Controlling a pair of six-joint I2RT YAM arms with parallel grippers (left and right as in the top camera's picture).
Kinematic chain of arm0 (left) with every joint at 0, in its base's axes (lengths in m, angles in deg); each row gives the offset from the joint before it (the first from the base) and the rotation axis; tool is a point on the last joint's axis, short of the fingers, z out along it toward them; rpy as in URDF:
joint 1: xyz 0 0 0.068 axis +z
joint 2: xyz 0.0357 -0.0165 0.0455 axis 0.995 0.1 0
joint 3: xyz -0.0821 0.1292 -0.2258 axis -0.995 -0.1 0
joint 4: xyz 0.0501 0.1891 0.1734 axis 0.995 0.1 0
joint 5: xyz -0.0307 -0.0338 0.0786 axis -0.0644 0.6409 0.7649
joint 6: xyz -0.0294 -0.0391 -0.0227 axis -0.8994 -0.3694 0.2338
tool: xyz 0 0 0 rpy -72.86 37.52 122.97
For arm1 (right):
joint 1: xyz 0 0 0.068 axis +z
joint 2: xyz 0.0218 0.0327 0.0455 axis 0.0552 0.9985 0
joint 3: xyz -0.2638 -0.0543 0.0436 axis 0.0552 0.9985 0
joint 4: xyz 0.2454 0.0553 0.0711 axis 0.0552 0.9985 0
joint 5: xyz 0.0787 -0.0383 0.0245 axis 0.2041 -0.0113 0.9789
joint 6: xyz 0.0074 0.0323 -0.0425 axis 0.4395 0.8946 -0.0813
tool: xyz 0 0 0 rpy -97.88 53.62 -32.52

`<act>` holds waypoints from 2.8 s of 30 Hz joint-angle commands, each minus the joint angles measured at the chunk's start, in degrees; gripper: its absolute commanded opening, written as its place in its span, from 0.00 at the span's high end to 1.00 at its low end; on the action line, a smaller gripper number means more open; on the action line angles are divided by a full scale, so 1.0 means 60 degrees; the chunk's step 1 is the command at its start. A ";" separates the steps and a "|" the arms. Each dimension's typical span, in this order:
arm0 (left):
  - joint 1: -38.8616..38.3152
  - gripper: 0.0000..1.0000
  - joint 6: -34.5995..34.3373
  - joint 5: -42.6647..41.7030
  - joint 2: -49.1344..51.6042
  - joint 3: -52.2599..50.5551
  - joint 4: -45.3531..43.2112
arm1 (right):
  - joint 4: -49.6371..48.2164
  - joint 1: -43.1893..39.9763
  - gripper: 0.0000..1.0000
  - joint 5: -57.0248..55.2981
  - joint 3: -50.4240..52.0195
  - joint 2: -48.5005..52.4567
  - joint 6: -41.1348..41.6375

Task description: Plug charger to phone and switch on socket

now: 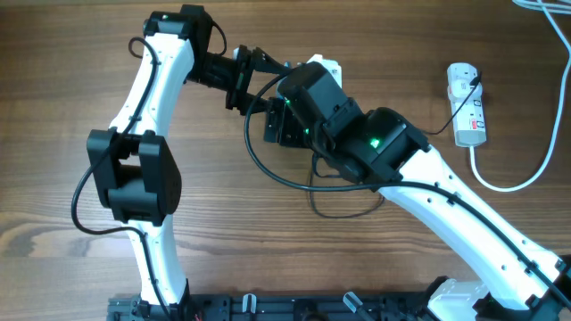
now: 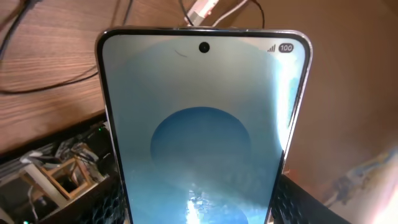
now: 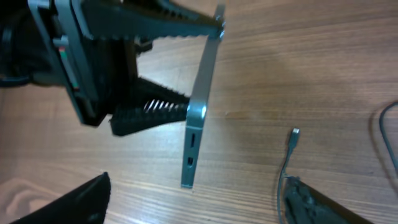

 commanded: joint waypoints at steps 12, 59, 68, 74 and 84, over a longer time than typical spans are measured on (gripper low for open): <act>-0.0321 0.39 -0.0517 0.0277 -0.0302 0.0211 -0.0248 | -0.0688 0.0055 0.29 -0.1260 -0.0229 0.0663 0.1235; -0.0321 0.37 -0.0517 -0.0131 -0.0302 0.0211 0.0124 | -0.0820 0.0058 0.79 -0.1741 -0.0229 0.1013 0.1730; -0.0321 0.36 -0.0521 -0.0131 -0.0302 0.0211 0.0124 | -0.0816 0.0058 0.89 -0.1621 -0.0229 0.1013 0.1734; -0.0321 0.33 -0.0521 -0.0131 -0.0302 0.0211 0.0120 | -0.0801 0.0058 0.96 -0.1588 -0.0229 0.1013 0.1865; -0.0321 0.00 -0.0521 -0.0127 -0.0302 0.0211 0.0117 | -0.0688 -0.0353 0.95 -0.1934 -0.0229 0.0790 0.5395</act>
